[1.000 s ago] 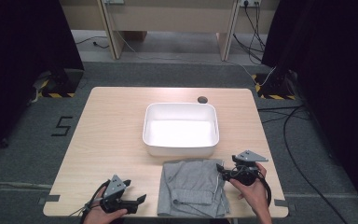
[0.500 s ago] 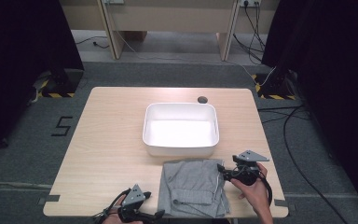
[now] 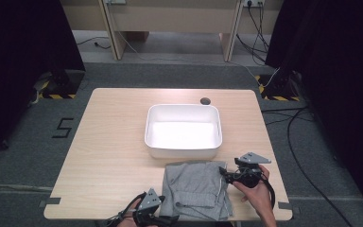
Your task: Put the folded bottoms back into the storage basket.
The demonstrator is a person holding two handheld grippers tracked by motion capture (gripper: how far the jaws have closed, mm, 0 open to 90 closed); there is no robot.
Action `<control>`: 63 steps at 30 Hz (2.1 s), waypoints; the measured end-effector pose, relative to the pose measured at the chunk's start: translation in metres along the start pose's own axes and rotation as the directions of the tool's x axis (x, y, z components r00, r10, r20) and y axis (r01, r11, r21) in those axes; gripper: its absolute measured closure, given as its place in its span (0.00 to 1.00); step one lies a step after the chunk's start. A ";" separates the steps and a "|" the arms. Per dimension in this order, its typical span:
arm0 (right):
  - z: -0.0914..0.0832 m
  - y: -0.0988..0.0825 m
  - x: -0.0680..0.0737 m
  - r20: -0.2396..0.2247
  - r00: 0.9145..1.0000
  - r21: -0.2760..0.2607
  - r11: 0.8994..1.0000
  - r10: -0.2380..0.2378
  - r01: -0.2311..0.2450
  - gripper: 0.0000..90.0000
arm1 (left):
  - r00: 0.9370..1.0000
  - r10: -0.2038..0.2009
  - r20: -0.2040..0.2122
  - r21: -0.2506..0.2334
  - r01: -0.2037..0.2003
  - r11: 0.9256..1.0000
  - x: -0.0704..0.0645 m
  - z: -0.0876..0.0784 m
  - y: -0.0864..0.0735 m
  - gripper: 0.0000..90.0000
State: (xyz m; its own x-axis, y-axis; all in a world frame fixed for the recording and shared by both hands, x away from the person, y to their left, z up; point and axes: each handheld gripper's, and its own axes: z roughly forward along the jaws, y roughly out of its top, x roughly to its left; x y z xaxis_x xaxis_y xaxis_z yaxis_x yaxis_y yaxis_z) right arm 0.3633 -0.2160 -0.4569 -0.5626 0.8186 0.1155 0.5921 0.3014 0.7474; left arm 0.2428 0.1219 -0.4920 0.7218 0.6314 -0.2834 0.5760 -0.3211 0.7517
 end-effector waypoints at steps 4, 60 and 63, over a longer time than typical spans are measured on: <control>0.001 0.000 0.000 0.001 1.000 0.004 1.000 -0.007 0.007 0.26 | 1.000 0.007 -0.006 -0.006 -0.007 1.000 -0.003 0.008 0.005 0.21; 0.046 -0.003 0.061 -0.252 0.968 0.109 0.993 -0.011 0.040 0.52 | 0.991 -0.057 -0.122 -0.058 0.050 0.997 0.021 -0.041 -0.028 0.77; 0.050 0.001 0.066 -0.249 0.968 0.096 0.995 -0.015 0.040 0.63 | 0.990 -0.054 -0.128 -0.058 0.047 0.997 0.022 -0.042 -0.029 0.76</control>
State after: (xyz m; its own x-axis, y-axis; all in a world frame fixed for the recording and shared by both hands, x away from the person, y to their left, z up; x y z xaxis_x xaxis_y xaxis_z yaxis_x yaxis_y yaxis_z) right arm 0.3551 -0.1374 -0.4813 -0.6971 0.6667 0.2638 0.6221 0.3795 0.6848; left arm 0.2261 0.1744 -0.4949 0.6345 0.7331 -0.2448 0.5861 -0.2499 0.7708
